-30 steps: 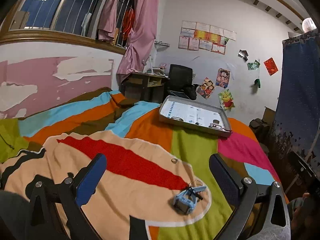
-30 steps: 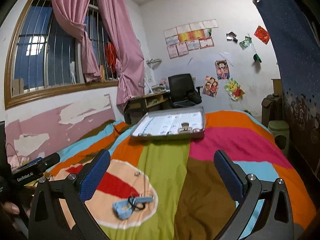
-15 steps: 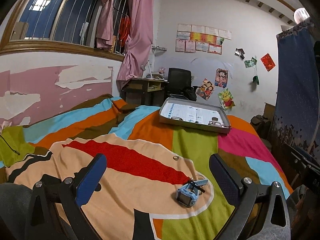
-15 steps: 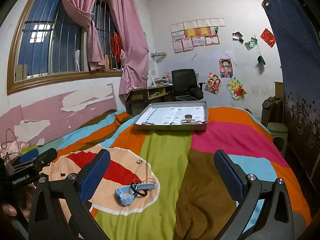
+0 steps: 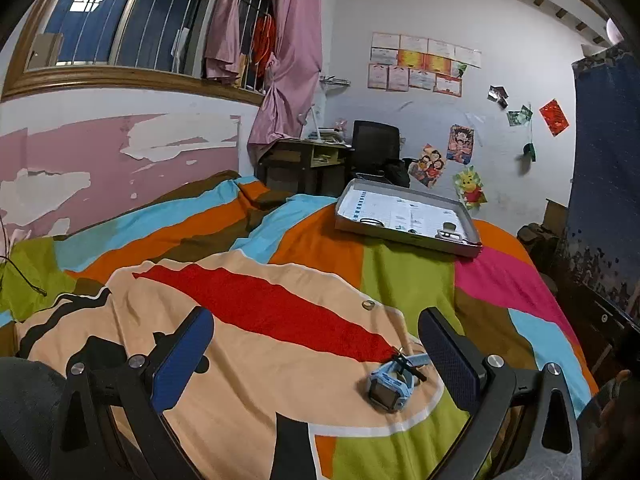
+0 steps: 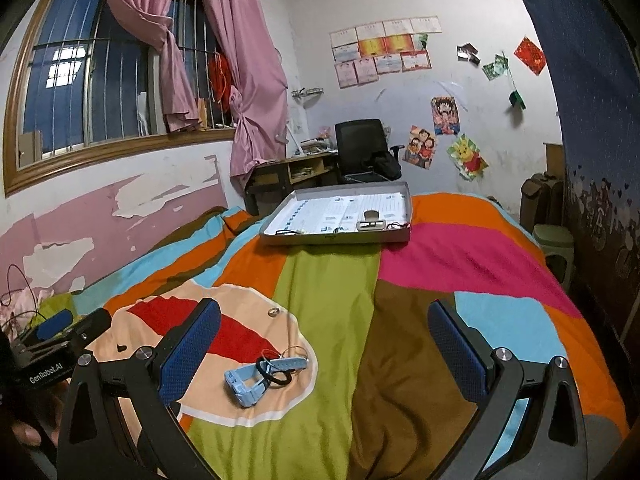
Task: Organize jewelry
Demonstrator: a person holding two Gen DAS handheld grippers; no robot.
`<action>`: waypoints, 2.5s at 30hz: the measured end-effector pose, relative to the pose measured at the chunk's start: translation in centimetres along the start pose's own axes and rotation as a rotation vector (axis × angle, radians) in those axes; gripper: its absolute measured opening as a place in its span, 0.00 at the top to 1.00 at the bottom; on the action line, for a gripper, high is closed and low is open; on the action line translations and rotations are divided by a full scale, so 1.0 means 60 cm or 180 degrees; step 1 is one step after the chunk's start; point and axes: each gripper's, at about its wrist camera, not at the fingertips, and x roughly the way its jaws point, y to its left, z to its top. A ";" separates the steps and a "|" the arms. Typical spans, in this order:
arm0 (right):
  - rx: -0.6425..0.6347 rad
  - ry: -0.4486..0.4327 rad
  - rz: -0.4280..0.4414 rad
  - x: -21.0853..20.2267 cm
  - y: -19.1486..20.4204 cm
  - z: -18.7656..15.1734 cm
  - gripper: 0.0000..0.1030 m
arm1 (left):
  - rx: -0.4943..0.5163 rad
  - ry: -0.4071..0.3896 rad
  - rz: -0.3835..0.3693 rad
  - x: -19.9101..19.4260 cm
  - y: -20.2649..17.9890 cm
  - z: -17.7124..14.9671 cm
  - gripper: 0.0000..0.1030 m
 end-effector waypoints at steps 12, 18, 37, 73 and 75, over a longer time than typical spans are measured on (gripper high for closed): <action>-0.0189 0.0096 0.0039 0.058 0.010 0.024 0.01 | -0.0092 -0.0024 0.0068 0.061 -0.012 0.042 0.00; -0.0285 0.0170 0.0103 0.100 0.011 0.047 0.01 | -0.0008 0.0002 0.0068 0.106 -0.025 0.059 0.00; -0.0866 0.1202 0.0934 0.300 0.003 0.050 0.01 | 0.0360 0.1241 -0.0292 0.267 -0.009 0.028 0.00; -0.1711 0.2481 0.1556 0.354 0.087 -0.105 0.73 | -0.0167 0.2782 -0.1333 0.342 -0.042 -0.082 0.72; -0.1722 0.2459 0.1553 0.356 0.089 -0.106 0.74 | -0.0118 0.2778 -0.1356 0.343 -0.047 -0.080 0.79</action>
